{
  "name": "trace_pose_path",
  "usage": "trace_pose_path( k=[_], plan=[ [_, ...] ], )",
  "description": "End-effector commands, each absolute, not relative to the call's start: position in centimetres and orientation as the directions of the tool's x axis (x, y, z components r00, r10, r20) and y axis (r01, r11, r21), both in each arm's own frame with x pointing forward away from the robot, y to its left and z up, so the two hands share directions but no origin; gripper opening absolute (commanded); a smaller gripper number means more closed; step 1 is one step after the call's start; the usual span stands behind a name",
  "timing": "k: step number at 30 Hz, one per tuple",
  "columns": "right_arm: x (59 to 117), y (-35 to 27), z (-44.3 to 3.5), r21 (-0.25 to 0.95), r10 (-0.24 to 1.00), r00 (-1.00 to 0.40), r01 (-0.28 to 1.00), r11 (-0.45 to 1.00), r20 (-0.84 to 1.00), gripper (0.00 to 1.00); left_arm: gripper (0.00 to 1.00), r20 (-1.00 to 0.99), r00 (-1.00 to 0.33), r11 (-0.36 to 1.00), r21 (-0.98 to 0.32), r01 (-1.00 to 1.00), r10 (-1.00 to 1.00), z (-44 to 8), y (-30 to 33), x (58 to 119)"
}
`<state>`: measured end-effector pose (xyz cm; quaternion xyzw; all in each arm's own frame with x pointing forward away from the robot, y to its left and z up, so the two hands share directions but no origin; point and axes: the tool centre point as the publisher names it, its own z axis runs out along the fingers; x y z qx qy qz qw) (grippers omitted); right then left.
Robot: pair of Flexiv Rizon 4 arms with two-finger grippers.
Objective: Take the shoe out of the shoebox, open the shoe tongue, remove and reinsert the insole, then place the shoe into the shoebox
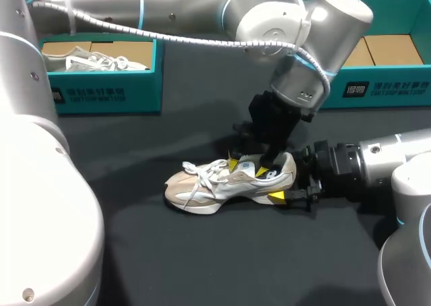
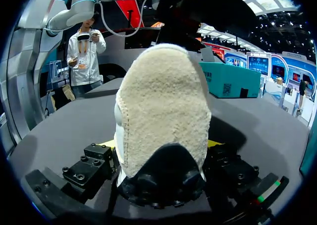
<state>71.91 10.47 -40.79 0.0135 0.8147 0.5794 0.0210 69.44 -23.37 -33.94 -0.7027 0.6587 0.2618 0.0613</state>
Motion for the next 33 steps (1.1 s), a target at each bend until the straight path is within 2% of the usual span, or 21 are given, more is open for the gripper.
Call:
trace_pose_path(
  k=[1, 11, 14, 19, 21, 25, 33],
  plan=[
    [71.8, 10.5, -40.8, 0.944, 0.047, -0.999, -0.003, 0.330, -0.019, 0.00, 0.49, -0.460, -0.006, -0.131, 0.266, -0.955, -0.888, -34.0, -23.8, 70.0],
    [71.8, 10.5, -40.8, 0.944, 0.047, -0.999, -0.003, 0.330, -0.019, 0.00, 0.42, -0.467, 0.012, -0.150, 0.260, -0.954, -0.884, -33.9, -23.1, 70.8],
    [71.8, 10.5, -40.8, 0.944, 0.047, -0.999, -0.003, 0.330, -0.019, 0.00, 0.35, -0.465, 0.014, -0.151, 0.260, -0.954, -0.885, -33.9, -22.7, 70.7],
    [71.8, 10.5, -40.8, 0.944, 0.047, -0.999, -0.003, 0.330, -0.019, 0.00, 0.14, -0.434, 0.020, -0.145, 0.258, -0.955, -0.901, -33.2, -21.8, 70.4],
    [71.8, 10.5, -40.8, 0.944, 0.047, -0.999, -0.003, 0.330, -0.019, 0.00, 0.11, -0.415, 0.028, -0.144, 0.252, -0.957, -0.909, -32.8, -21.2, 70.2],
    [71.8, 10.5, -40.8, 0.944, 0.047, -0.999, -0.003, 0.330, -0.019, 0.00, 0.00, -0.364, 0.053, -0.151, 0.246, -0.957, -0.930, -31.8, -19.9, 70.0],
    [71.8, 10.5, -40.8, 0.944, 0.047, -0.999, -0.003, 0.330, -0.019, 0.00, 0.00, -0.222, 0.124, -0.170, 0.201, -0.965, -0.967, -30.0, -17.1, 69.5]
  ],
)
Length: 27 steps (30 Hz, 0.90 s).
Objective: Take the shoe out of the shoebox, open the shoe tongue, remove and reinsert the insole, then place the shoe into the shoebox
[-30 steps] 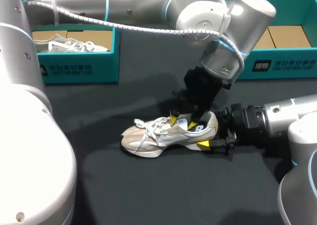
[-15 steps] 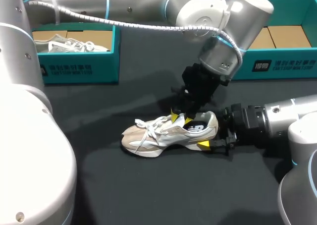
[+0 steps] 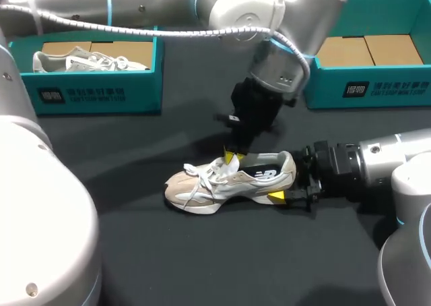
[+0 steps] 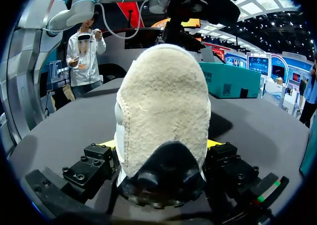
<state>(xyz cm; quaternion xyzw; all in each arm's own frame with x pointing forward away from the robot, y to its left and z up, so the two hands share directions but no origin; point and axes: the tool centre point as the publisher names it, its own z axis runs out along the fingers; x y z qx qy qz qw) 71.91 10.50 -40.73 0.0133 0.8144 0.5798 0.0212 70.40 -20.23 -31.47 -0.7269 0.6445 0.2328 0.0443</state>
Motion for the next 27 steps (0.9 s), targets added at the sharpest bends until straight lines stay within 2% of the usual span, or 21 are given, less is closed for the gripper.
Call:
trace_pose_path(
  k=[1, 10, 27],
  plan=[
    [71.8, 10.5, -40.8, 0.944, 0.047, -0.999, -0.003, 0.330, -0.019, 0.00, 0.00, -0.205, 0.137, -0.177, 0.188, -0.966, -0.969, -29.9, -16.8, 69.4],
    [71.8, 10.5, -40.8, 0.944, 0.047, -0.999, -0.003, 0.330, -0.019, 0.00, 0.00, -0.085, 0.165, -0.176, 0.156, -0.972, -0.983, -29.8, -14.4, 68.9],
    [71.8, 10.5, -40.8, 0.944, 0.047, -0.999, -0.003, 0.330, -0.019, 0.00, 0.00, -0.066, 0.119, -0.128, 0.161, -0.979, -0.991, -32.8, -11.8, 68.7]
  ],
)
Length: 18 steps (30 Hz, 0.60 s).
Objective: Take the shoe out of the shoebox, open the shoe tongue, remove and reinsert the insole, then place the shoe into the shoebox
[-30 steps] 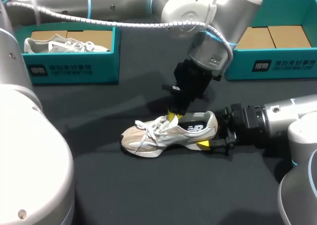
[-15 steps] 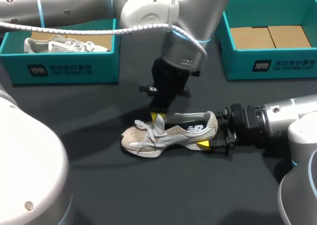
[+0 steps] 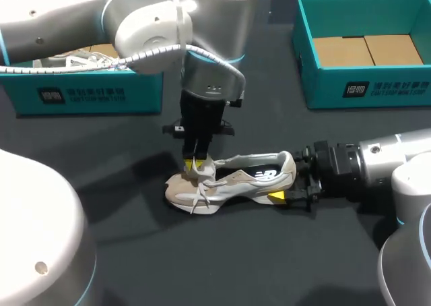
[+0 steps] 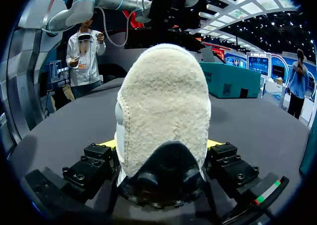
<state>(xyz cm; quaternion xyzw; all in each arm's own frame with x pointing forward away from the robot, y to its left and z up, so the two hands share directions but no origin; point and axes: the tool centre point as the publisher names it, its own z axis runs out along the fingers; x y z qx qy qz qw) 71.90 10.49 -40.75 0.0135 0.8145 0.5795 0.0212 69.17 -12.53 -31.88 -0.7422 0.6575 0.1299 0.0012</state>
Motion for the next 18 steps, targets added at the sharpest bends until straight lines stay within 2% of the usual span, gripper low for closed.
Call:
trace_pose_path(
  k=[1, 10, 11, 13, 16, 18],
  plan=[
    [71.8, 10.5, -40.8, 0.944, 0.047, -0.999, -0.003, 0.330, -0.019, 0.00, 0.00, -0.067, 0.109, -0.119, 0.163, -0.979, -0.992, -33.0, -11.7, 68.6],
    [71.8, 10.5, -40.8, 0.944, 0.047, -0.999, -0.003, 0.330, -0.019, 0.00, 0.00, -0.100, 0.085, -0.100, 0.159, -0.982, -0.991, -34.7, -10.6, 68.3],
    [71.8, 10.5, -40.8, 0.944, 0.047, -0.999, -0.003, 0.330, -0.019, 0.00, 0.07, -0.106, 0.082, -0.098, 0.160, -0.982, -0.991, -34.7, -10.4, 68.3],
    [71.8, 10.5, -40.8, 0.944, 0.047, -0.999, -0.003, 0.330, -0.019, 0.00, 0.09, -0.113, 0.077, -0.094, 0.161, -0.982, -0.991, -34.8, -10.1, 68.2],
    [71.8, 10.5, -40.8, 0.944, 0.047, -0.999, -0.003, 0.330, -0.019, 0.00, 0.20, -0.130, 0.061, -0.082, 0.164, -0.983, -0.990, -34.8, -9.4, 67.9],
    [71.8, 10.5, -40.8, 0.944, 0.047, -0.999, -0.003, 0.330, -0.019, 0.00, 0.38, -0.141, 0.055, -0.077, 0.159, -0.984, -0.988, -34.8, -9.0, 67.8]
  ],
)
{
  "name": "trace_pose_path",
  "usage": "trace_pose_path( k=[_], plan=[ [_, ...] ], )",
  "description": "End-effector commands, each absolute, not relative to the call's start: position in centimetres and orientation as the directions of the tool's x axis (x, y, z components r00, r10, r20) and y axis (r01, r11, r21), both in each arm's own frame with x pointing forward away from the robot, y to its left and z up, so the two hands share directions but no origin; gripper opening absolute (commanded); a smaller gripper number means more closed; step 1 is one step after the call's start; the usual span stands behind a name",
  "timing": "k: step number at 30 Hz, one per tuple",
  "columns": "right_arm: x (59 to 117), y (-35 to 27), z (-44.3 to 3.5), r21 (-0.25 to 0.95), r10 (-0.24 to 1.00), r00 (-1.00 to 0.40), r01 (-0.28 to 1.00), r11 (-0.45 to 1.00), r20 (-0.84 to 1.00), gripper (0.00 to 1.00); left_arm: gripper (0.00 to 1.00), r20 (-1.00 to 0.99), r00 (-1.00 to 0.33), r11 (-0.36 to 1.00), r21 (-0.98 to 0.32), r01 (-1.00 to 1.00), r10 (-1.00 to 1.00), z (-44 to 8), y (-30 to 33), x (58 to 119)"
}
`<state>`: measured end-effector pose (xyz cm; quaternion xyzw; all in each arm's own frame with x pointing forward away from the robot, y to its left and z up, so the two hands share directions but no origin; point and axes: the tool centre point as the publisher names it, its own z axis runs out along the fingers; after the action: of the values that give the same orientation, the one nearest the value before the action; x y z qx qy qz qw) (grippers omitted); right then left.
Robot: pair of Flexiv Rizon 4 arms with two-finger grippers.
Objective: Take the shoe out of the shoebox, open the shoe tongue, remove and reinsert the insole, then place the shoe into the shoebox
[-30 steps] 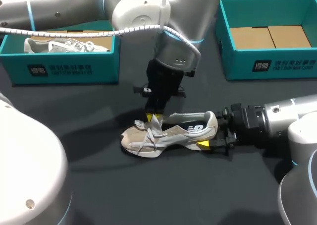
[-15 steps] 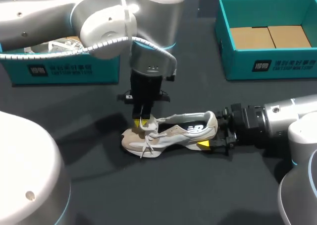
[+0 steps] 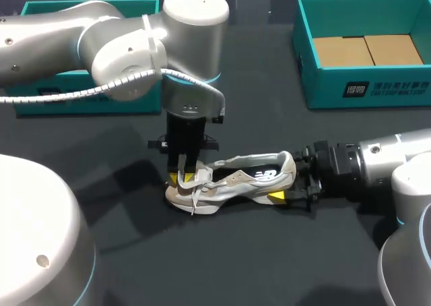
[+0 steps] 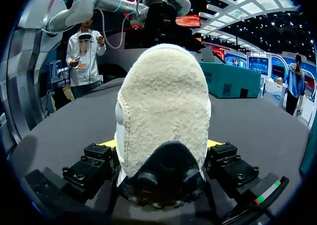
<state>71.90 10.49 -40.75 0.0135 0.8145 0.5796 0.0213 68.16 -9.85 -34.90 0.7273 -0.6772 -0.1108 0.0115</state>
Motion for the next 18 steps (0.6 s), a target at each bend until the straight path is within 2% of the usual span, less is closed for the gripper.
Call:
trace_pose_path(
  k=[1, 6, 10, 15, 18],
  plan=[
    [71.8, 10.5, -40.8, 0.944, 0.047, -0.999, -0.003, 0.330, -0.019, 0.00, 0.44, -0.148, 0.049, -0.072, 0.158, -0.985, -0.988, -34.8, -8.7, 67.8],
    [71.8, 10.5, -40.8, 0.944, 0.047, -0.999, -0.003, 0.330, -0.019, 0.00, 0.49, -0.169, 0.030, -0.056, 0.151, -0.987, -0.985, -34.5, -7.7, 67.6],
    [71.8, 10.5, -40.8, 0.944, 0.047, -0.999, -0.003, 0.330, -0.019, 0.00, 0.57, -0.123, 0.011, -0.027, 0.135, -0.990, -0.992, -32.9, -7.7, 67.7],
    [71.8, 10.5, -40.8, 0.944, 0.047, -0.999, -0.003, 0.330, -0.019, 0.00, 0.49, -0.014, -0.069, 0.067, 0.126, -0.990, -0.998, -29.9, -8.9, 68.3],
    [71.8, 10.5, -40.8, 0.944, 0.047, -0.999, -0.003, 0.330, -0.019, 0.00, 0.49, 0.024, -0.132, 0.133, 0.102, -0.986, -0.991, -28.4, -10.0, 68.8]
  ],
)
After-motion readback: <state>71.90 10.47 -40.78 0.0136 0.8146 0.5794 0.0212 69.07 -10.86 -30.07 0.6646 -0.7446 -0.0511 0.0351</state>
